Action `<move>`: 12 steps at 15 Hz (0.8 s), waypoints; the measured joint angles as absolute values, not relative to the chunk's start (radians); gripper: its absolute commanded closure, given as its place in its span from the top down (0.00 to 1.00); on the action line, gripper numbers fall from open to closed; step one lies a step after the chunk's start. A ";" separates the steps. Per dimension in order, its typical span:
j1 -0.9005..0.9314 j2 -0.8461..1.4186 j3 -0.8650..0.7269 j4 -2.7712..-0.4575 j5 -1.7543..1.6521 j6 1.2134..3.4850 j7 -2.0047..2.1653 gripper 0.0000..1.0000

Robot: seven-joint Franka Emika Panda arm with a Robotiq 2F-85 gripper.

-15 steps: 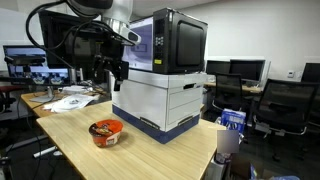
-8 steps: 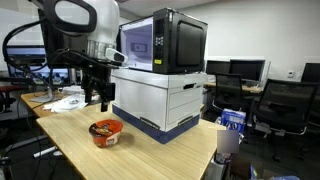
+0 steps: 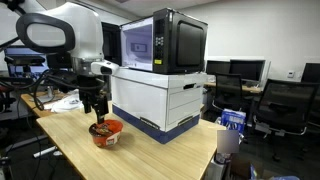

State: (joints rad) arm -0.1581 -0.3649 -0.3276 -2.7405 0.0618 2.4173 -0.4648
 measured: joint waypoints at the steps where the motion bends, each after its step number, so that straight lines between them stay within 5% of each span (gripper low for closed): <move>1: -0.156 -0.365 -0.336 -2.749 0.079 2.432 -0.465 1.00; 12: -0.096 -0.285 -0.412 -2.756 0.328 2.506 -0.494 1.00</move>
